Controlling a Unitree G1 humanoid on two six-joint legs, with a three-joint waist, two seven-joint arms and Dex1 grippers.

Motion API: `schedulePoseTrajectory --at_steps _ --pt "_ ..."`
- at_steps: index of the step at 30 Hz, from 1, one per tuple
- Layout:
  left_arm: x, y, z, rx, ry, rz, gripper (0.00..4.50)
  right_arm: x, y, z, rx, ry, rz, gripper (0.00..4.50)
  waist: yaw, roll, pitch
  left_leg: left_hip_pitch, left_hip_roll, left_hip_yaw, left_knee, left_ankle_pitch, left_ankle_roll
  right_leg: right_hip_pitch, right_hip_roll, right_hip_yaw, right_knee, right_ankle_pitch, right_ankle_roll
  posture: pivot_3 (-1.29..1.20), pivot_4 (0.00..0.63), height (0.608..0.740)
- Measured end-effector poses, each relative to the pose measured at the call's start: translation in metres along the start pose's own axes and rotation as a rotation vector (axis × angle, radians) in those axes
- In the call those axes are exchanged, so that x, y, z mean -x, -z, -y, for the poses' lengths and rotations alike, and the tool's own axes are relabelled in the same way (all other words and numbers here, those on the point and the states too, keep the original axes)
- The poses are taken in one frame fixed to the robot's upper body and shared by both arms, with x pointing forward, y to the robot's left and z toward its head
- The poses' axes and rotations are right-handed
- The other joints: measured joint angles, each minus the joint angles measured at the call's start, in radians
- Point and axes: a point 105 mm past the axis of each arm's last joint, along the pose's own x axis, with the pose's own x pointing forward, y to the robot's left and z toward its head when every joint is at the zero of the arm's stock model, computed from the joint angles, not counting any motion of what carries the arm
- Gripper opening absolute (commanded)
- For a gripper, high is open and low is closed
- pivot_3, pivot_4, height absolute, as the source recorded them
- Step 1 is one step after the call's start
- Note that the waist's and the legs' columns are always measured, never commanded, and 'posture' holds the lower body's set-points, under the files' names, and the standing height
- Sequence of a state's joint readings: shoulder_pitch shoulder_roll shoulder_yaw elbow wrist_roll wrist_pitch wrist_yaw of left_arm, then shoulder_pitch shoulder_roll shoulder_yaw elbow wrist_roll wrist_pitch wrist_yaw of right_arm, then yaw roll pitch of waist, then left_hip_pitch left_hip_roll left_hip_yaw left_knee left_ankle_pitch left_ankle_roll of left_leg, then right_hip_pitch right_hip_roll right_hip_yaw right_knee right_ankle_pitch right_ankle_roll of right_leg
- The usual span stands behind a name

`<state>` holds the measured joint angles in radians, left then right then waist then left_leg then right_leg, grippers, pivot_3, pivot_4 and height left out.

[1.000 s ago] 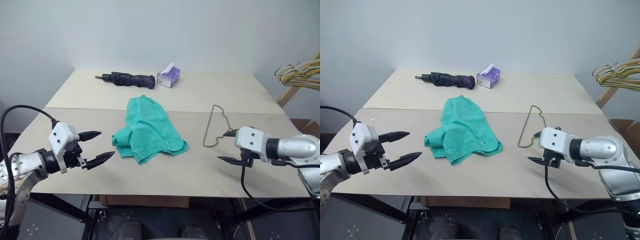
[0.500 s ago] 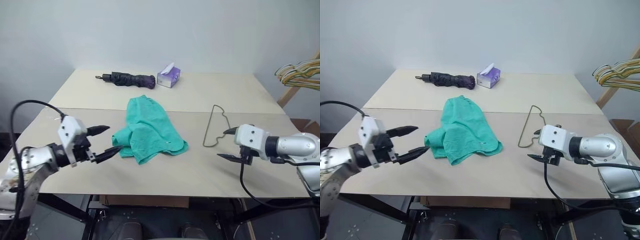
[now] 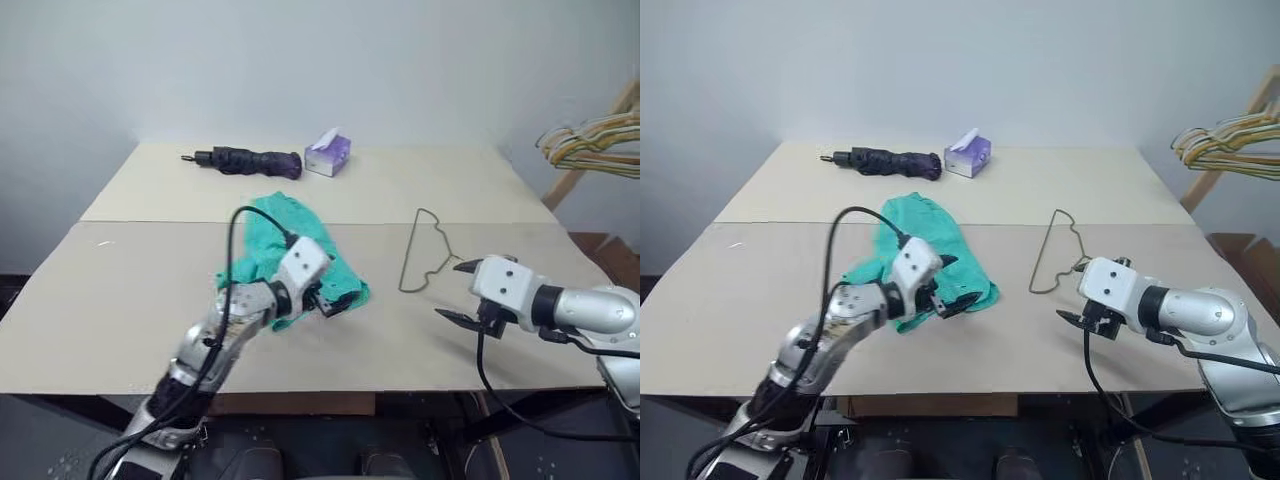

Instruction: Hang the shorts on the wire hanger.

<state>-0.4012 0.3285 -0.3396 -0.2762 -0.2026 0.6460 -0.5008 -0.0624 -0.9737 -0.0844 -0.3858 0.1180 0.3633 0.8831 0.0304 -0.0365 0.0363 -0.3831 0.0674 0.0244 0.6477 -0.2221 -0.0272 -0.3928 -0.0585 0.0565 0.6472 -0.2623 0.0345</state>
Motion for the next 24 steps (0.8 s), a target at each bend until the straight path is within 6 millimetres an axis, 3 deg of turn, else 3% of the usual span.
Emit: schedulePoseTrajectory --at_steps 7,18,21,24 --pt "-0.048 0.028 0.005 0.070 -0.193 -0.159 4.50 0.000 0.000 0.004 -0.001 0.047 -0.009 4.47 -0.032 0.000 0.000 0.004 -0.001 -0.001 -0.001 0.000 0.000 0.004 0.000 0.000 -0.001 0.000 0.000 -0.01 0.000 0.740" --pt "-0.056 0.052 0.002 0.119 -0.287 -0.283 4.50 0.000 -0.001 0.011 0.007 0.069 -0.009 4.47 -0.044 0.001 0.000 0.004 -0.001 -0.001 -0.002 0.000 0.000 0.004 -0.001 0.000 -0.001 0.000 0.000 0.01 0.000 0.740" --pt "-0.058 0.063 0.006 0.195 -0.274 -0.312 3.93 -0.001 -0.001 0.012 0.004 0.074 -0.005 4.50 -0.043 0.001 0.000 0.004 -0.001 -0.001 -0.002 0.000 0.000 0.004 -0.001 0.000 -0.001 0.000 0.000 0.02 0.000 0.740" --pt "-0.061 0.065 0.007 0.228 -0.262 -0.309 3.09 -0.003 0.001 0.011 -0.002 0.072 -0.010 4.50 -0.043 0.001 0.000 0.004 -0.001 -0.001 -0.002 0.000 0.000 0.004 -0.001 0.000 -0.001 0.000 0.000 0.01 0.000 0.740"
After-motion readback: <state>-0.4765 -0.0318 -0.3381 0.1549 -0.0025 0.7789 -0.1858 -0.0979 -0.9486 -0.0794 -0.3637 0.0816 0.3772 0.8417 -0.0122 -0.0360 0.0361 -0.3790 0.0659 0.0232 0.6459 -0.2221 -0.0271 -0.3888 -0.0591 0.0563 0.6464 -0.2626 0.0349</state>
